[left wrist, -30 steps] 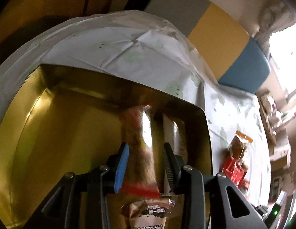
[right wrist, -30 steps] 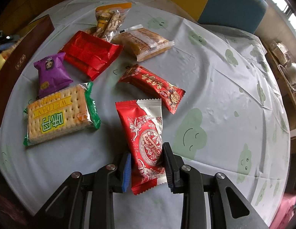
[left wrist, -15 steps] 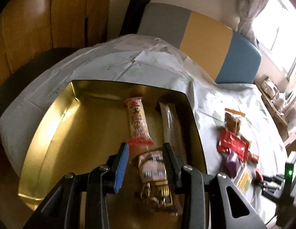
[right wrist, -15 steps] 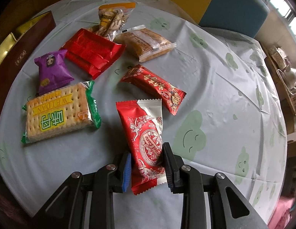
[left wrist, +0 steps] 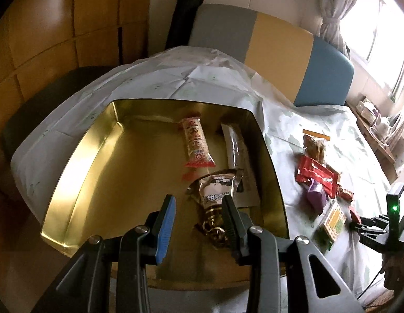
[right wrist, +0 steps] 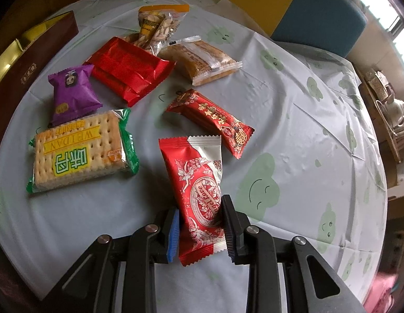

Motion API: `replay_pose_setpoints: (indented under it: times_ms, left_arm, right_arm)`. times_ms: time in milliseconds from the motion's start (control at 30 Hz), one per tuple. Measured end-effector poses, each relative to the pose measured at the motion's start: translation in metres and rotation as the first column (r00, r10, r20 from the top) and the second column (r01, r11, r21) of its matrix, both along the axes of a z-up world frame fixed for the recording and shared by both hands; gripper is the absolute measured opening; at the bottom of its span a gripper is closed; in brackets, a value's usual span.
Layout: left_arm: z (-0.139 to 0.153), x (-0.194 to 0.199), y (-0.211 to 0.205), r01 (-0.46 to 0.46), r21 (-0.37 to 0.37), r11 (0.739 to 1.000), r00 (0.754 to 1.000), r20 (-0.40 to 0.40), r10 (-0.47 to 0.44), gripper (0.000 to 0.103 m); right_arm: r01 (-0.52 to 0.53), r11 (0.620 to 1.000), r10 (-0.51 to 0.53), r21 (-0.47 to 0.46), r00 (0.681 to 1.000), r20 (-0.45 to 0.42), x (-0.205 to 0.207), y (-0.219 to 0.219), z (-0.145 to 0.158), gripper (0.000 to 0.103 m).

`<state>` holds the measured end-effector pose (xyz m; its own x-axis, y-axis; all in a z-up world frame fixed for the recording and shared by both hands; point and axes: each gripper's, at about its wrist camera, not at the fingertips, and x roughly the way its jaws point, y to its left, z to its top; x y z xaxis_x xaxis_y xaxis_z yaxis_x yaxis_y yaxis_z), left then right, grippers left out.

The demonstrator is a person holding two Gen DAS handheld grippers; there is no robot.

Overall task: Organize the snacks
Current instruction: 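Open the left gripper and withdraw it from the tray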

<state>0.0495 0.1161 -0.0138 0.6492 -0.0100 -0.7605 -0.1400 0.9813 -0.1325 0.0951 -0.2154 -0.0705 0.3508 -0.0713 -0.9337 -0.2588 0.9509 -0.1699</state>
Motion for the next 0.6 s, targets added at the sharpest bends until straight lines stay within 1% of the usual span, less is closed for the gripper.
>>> replay_pose_setpoints:
  times_ms: [333,433,533,600]
  left_arm:
    - [-0.005,-0.012,0.009,-0.017,0.012,1.000,1.000,-0.004,0.018,0.037]
    - [-0.007,-0.013,0.015,-0.031,-0.001,1.000,0.999,-0.009,0.031,0.037]
    - [-0.007,-0.014,0.021,-0.042,-0.004,0.999,0.999,-0.008,0.042,0.037]
    - [-0.009,-0.014,0.023,-0.047,-0.008,0.999,0.999,-0.011,0.047,0.037]
  right_arm:
    - [-0.016,1.000,0.017,-0.022,1.000,0.015,-0.007,0.004,0.002,0.029]
    - [-0.023,0.999,0.023,-0.025,1.000,0.013,-0.010,0.005,0.004,0.028]
    - [-0.008,1.000,0.008,0.009,1.000,-0.012,-0.007,0.000,0.012,0.028]
    - [0.003,1.000,-0.003,0.020,1.000,0.003,-0.010,-0.001,0.024,0.028]
